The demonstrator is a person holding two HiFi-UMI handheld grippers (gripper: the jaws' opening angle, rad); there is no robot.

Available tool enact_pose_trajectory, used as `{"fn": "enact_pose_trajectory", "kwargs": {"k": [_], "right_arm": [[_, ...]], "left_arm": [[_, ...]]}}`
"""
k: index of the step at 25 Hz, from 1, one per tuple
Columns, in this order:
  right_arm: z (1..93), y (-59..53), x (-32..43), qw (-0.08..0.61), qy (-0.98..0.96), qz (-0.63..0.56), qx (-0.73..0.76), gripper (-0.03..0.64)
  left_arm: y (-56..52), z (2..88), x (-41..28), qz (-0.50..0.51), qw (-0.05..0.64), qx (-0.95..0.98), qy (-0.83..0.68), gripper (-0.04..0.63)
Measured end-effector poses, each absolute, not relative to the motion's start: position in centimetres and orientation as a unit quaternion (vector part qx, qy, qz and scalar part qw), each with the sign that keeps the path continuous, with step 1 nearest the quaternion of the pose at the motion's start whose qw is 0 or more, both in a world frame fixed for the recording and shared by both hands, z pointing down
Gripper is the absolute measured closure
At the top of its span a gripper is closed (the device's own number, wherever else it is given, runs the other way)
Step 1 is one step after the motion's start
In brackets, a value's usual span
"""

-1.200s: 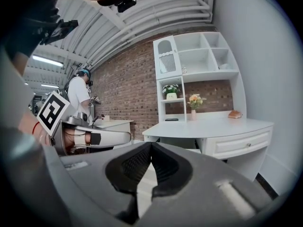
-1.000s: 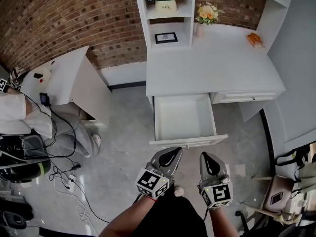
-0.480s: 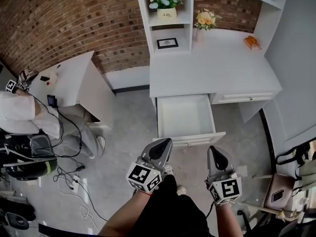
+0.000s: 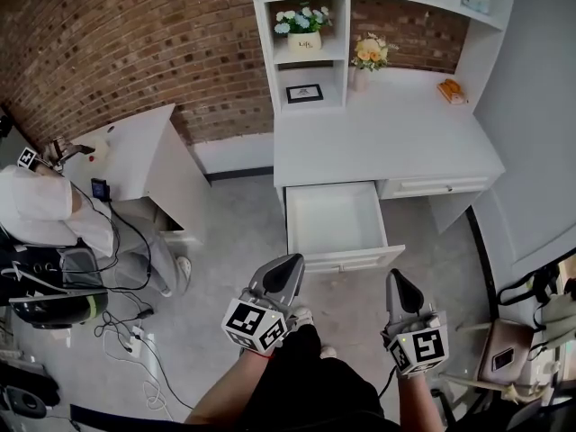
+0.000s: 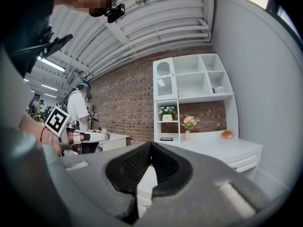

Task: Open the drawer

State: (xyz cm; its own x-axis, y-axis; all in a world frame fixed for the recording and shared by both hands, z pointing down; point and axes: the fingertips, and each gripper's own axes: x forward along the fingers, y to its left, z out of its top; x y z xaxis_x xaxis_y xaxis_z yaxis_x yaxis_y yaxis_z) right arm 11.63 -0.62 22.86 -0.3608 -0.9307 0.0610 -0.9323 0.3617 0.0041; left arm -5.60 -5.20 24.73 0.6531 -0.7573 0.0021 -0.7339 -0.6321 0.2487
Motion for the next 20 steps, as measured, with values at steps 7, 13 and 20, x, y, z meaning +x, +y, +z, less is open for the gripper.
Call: {"fn": "enact_pose_trajectory", "kwargs": {"k": [7,13,20], "right_arm": [[21.1,1.1,10.8,-0.002,-0.834,0.018,0.551,0.614],[20.6,2.0,11.1,0.014,-0.838,0.003,0.546,0.614],[20.0,2.3,11.2,0.003,-0.838,0.004,0.545,0.614]], "left_arm": [[-3.8,23.1,-5.7,-0.058,0.109,0.907,-0.403,0.595],[-2.8,22.1,-5.9,-0.067,0.101,0.907,-0.404,0.595],[-2.2,21.9,-6.9,-0.067,0.101,0.901,-0.416,0.595]]}}
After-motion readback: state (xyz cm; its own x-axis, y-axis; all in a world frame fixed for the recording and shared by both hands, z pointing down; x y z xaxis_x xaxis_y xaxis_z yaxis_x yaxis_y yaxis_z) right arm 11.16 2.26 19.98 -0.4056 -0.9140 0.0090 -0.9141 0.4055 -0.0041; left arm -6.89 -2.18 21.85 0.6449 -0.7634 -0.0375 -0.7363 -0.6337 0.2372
